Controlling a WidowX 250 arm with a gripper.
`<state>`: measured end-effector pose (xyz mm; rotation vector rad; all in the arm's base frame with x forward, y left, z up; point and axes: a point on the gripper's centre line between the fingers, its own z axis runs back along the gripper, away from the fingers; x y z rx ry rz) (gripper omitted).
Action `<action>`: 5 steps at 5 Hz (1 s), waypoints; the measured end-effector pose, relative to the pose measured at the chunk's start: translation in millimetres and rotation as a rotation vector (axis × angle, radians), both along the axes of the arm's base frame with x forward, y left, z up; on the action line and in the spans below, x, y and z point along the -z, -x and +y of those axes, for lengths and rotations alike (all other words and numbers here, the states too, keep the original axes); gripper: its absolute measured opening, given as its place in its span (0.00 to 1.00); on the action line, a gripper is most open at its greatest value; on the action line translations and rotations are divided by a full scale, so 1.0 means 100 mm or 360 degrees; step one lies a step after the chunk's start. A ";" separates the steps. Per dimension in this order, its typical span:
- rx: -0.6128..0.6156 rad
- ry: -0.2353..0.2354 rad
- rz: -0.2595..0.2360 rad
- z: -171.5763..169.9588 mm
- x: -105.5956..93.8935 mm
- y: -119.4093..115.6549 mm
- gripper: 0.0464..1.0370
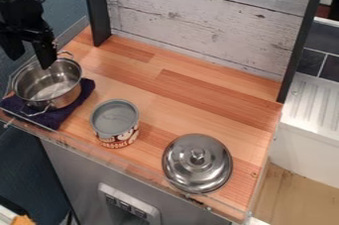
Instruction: Moved the red can to the upper center of the countertop
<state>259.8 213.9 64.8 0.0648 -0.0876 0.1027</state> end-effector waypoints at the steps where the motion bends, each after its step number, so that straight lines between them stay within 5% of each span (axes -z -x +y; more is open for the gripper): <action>1: -0.0005 0.0038 0.0032 -0.02 0.09 0.02 0.96; 3: 0.0121 0.0114 0.0020 -0.35 0.08 0.01 0.96; 5: 0.0364 0.0088 0.0028 -0.91 -0.04 0.15 0.96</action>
